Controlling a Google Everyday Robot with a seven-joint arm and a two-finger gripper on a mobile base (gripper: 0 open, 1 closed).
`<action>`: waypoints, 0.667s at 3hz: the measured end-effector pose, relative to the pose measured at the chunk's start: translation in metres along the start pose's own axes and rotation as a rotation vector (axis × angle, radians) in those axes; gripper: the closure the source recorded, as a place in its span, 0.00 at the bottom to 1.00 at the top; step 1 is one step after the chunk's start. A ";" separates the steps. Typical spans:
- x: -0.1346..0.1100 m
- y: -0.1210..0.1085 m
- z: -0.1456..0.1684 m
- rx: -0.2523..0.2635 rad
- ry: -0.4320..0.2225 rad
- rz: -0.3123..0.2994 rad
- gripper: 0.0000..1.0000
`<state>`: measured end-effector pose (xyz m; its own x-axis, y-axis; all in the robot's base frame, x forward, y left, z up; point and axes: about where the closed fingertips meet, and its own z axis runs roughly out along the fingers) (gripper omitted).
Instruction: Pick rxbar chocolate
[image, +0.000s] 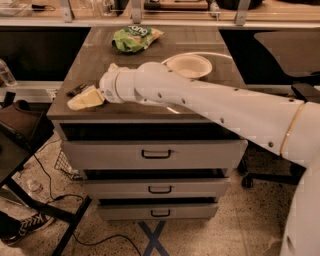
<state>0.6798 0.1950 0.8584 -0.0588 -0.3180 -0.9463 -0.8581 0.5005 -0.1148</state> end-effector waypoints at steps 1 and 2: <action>0.017 0.011 0.016 -0.025 0.018 0.023 0.00; 0.016 0.012 0.017 -0.028 0.017 0.022 0.18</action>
Offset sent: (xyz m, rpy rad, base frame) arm -0.0018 0.0115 -0.0198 -0.0021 0.0324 0.0132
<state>0.6770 0.2094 0.8372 -0.0861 -0.3213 -0.9431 -0.8702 0.4851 -0.0858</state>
